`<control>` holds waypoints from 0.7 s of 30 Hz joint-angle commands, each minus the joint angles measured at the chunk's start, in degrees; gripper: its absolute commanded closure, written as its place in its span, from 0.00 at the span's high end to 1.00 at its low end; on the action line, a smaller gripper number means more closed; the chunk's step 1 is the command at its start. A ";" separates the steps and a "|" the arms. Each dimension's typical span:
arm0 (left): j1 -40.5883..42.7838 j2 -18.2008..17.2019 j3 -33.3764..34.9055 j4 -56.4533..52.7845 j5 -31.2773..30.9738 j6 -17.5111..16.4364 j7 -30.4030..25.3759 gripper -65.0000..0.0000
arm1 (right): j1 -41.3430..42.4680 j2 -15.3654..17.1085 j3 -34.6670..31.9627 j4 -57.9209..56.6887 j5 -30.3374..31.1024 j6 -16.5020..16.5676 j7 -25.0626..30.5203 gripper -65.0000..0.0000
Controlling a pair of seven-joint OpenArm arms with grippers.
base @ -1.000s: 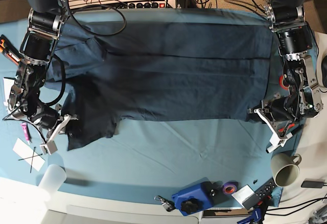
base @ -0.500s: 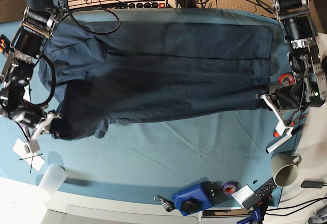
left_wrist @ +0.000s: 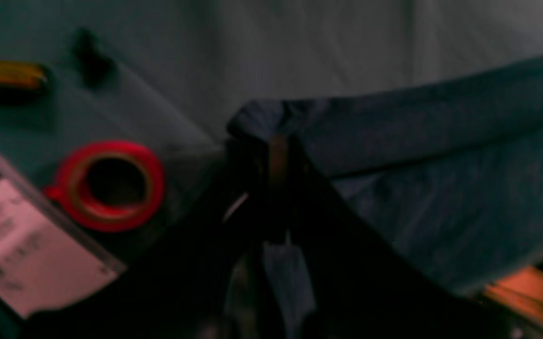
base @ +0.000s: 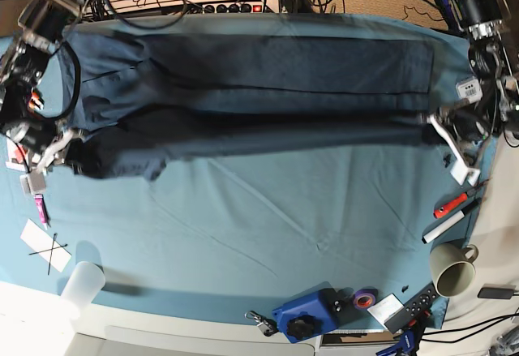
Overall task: Fold the T-shirt properly
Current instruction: 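Lift the hem and fold it over onto the folded collar half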
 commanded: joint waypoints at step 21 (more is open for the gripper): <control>10.54 -0.94 -0.37 9.07 0.04 -0.02 -1.20 0.00 | -22.62 0.63 8.44 13.38 0.94 0.10 1.08 0.00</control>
